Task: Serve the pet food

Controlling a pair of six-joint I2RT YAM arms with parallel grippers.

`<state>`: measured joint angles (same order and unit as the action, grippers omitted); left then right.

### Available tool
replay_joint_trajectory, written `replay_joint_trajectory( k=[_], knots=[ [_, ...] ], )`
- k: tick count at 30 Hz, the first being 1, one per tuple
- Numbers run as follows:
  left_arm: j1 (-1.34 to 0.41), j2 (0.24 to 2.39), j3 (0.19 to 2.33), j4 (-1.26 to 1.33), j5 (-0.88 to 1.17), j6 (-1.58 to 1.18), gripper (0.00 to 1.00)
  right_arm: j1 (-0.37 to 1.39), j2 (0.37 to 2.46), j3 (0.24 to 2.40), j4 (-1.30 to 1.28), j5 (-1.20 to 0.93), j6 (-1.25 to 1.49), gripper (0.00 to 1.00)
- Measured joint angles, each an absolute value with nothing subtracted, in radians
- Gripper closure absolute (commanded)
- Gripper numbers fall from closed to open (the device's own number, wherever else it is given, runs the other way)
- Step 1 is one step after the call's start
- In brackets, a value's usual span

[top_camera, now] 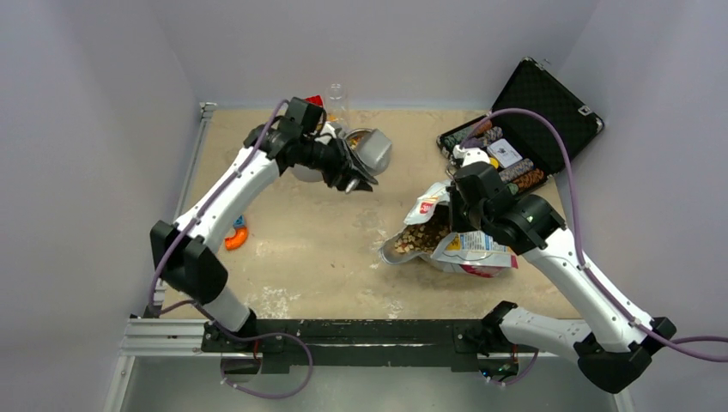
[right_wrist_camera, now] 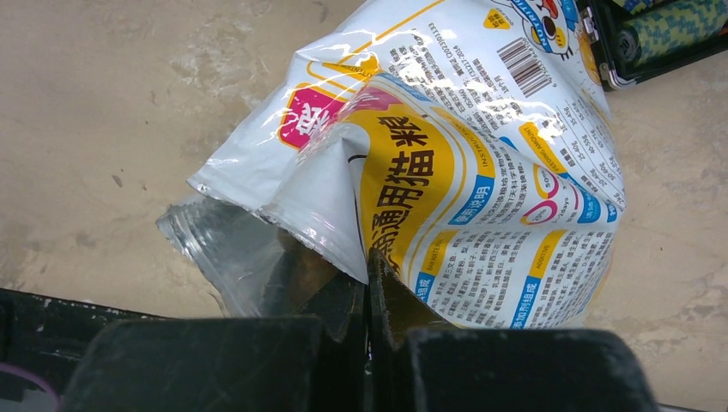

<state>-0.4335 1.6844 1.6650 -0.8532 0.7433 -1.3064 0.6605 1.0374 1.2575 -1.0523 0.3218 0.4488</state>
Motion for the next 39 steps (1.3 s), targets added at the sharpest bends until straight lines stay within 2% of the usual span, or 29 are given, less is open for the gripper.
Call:
replay_joint_trajectory(
  k=[7,12,16,20,29,36,39],
  knots=[
    [-0.648,1.427,1.495,-1.035,0.735,-0.894,1.0,0.659,1.071,1.277,-1.044,0.294,0.385,1.0],
    [-0.697,1.222,1.378,-1.124,0.714,-0.765,1.0,0.656,1.106,1.302,-1.04,0.266,0.365,1.0],
    [-0.775,1.168,1.371,-1.17,0.68,-0.728,1.0,0.654,1.125,1.324,-1.046,0.26,0.355,1.0],
    [-0.844,1.219,1.383,-1.183,0.628,-0.718,1.0,0.653,1.123,1.326,-1.045,0.239,0.35,1.0],
    [-0.889,1.509,1.539,-1.196,0.483,-0.713,1.0,0.648,1.063,1.304,-1.046,0.191,0.36,1.0],
    [-0.912,1.654,1.618,-1.257,0.472,-0.685,1.0,0.647,1.038,1.285,-1.035,0.187,0.367,1.0],
    [-0.9,1.699,1.583,-1.231,0.523,-0.726,1.0,0.647,1.038,1.283,-1.033,0.183,0.369,1.0]
  ],
)
